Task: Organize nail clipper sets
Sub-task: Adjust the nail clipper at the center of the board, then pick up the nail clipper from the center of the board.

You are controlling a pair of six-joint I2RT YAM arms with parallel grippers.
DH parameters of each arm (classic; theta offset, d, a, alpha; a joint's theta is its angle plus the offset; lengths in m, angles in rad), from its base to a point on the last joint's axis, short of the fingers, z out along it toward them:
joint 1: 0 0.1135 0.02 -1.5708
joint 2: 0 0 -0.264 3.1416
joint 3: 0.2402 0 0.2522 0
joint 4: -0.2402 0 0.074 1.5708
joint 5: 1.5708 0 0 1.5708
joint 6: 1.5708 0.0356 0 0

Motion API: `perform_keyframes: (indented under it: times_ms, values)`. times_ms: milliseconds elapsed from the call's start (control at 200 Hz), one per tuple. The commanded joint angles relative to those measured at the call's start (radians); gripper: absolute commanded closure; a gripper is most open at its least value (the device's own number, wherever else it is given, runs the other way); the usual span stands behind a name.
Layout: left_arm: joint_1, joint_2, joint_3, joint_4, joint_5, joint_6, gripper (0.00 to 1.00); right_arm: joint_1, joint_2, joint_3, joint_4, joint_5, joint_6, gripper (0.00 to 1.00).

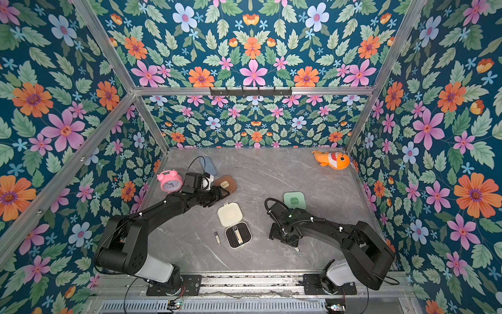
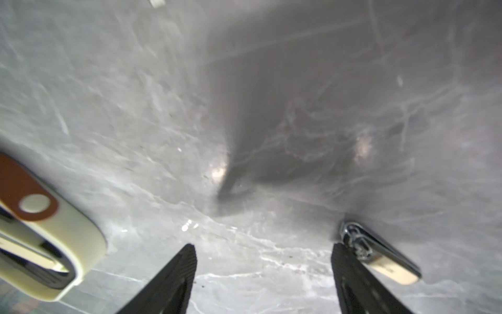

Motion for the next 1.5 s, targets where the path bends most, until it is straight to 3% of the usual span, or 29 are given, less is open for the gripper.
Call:
perform_keyframes:
  times_ms: [0,190,325,760,1115,1495]
  values:
    - [0.000,-0.005,-0.003,0.012,0.002,-0.005,0.37,-0.014,0.005,0.033,-0.040,0.030,-0.068,0.21]
    - [0.000,-0.001,-0.006,0.014,0.002,-0.006,0.37,-0.037,-0.037,0.073,-0.111,0.058,-0.130,0.25]
    - [0.000,0.006,-0.009,0.021,0.007,-0.009,0.37,-0.096,-0.068,0.019,-0.113,0.002,-0.174,0.33]
    - [-0.005,0.028,-0.015,0.042,0.021,-0.019,0.37,-0.101,-0.053,-0.072,-0.128,-0.037,-0.183,0.35]
    - [-0.010,0.037,-0.022,0.060,0.024,-0.027,0.37,-0.100,-0.007,-0.060,-0.095,-0.054,-0.196,0.66]
    - [-0.019,0.045,-0.044,0.090,0.030,-0.041,0.37,-0.100,0.068,-0.001,-0.086,-0.053,-0.226,0.75]
